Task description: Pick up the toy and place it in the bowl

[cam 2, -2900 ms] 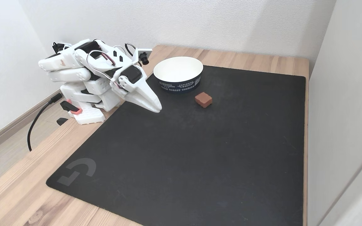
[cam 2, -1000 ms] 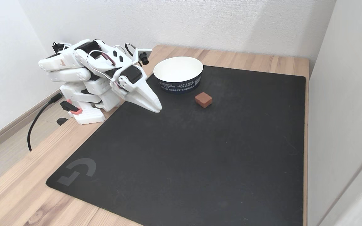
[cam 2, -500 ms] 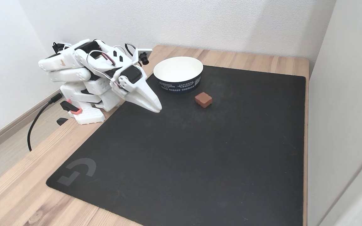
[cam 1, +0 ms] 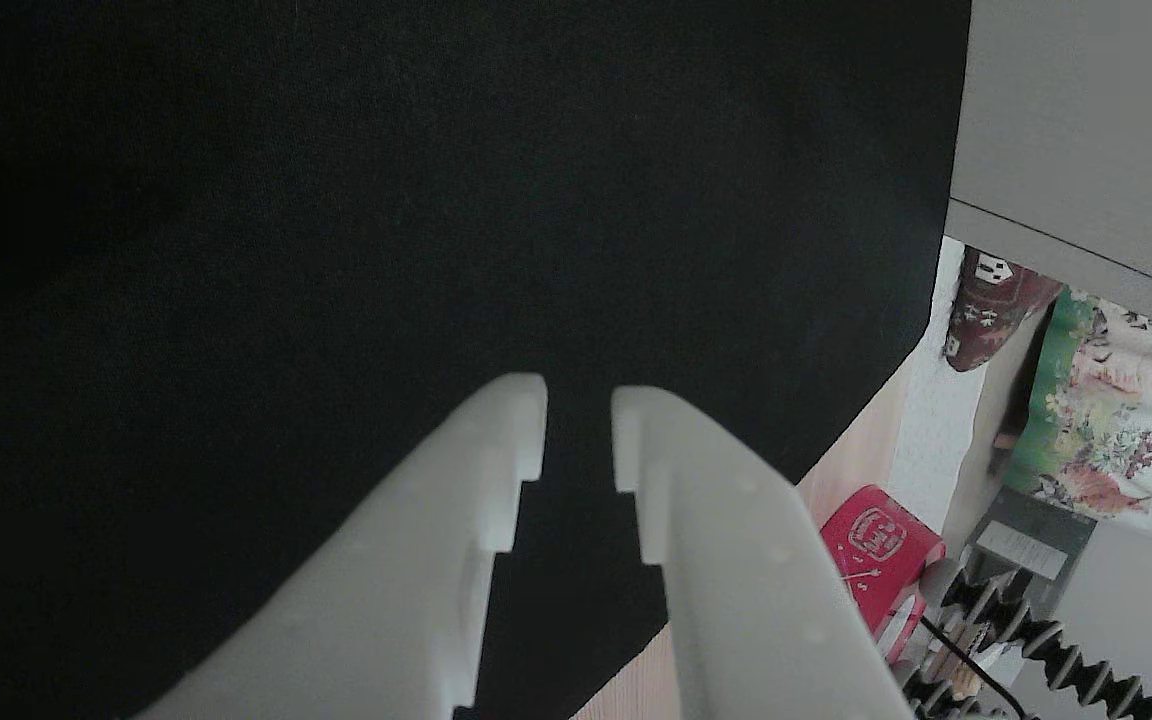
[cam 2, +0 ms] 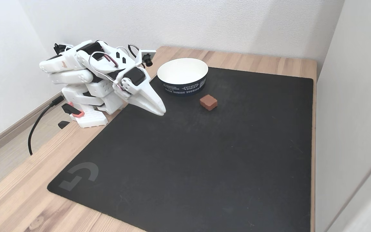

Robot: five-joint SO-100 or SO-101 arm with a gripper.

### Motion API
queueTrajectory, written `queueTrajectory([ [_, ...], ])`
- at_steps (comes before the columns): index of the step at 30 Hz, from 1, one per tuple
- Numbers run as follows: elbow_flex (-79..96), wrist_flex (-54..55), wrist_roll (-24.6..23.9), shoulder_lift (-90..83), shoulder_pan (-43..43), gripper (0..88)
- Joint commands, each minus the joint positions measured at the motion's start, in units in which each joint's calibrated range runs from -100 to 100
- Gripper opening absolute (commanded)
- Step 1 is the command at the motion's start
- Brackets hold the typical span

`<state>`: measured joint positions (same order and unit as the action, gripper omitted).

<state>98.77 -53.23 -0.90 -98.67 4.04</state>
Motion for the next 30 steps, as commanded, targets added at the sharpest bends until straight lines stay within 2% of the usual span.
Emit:
queueTrajectory([
  [1,0.8,-0.1,0.0,-0.7,0.5,2.5],
  [30,-3.2,-0.3,-0.1,2.5,-1.4,2.4],
])
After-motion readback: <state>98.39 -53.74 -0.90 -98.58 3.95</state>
